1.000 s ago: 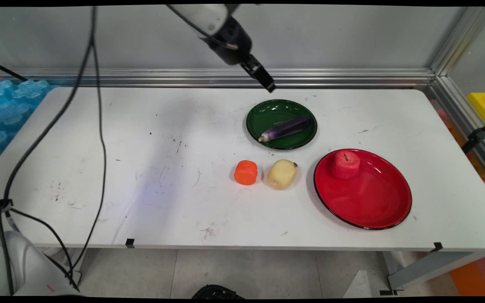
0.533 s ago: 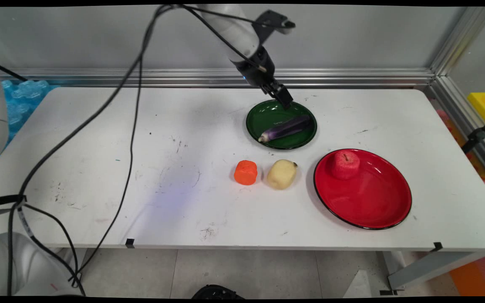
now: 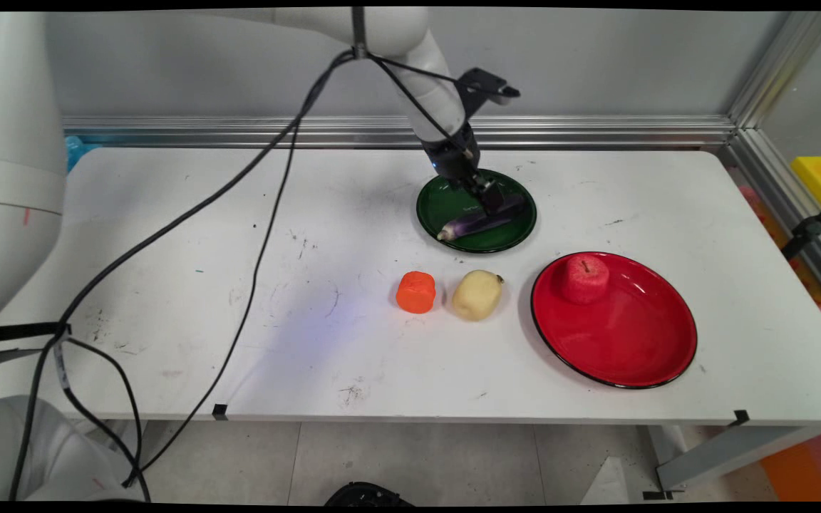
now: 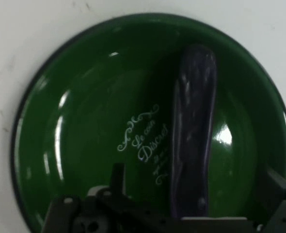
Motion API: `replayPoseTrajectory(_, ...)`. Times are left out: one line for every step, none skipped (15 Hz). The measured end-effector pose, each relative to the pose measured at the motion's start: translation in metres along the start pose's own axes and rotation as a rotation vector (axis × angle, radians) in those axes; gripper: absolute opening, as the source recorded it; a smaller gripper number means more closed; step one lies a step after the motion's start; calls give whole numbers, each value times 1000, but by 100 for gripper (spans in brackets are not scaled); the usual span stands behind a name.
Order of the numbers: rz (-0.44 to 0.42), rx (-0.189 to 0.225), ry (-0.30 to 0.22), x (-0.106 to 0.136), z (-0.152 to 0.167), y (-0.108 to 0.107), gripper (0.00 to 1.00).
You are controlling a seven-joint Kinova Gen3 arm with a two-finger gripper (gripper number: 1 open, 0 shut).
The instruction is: Pick up the eggplant from the green plate
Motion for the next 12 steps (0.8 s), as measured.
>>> replayPoseTrajectory(-2, -1, -12, 2, 8, 2, 100)
replayPoseTrajectory(-3, -3, -20, 5, 15, 3, 100)
replayPoseTrajectory(-4, -3, -28, 7, 21, 4, 100)
replayPoseTrajectory(-4, -4, -35, 9, 26, 5, 100)
replayPoseTrajectory(-4, -4, -39, 10, 30, 5, 100)
replayPoseTrajectory(-4, -3, -45, 12, 34, 5, 100)
replayPoseTrajectory(-2, -4, -52, 14, 38, 6, 100)
replayPoseTrajectory(-1, -5, -58, 15, 41, 6, 100)
replayPoseTrajectory(1, -5, -63, 15, 43, 6, 0)
replayPoseTrajectory(4, -6, -66, 16, 45, 6, 0)
replayPoseTrajectory(10, -5, -69, 16, 45, 6, 0)
replayPoseTrajectory(15, -4, -70, 16, 44, 5, 0)
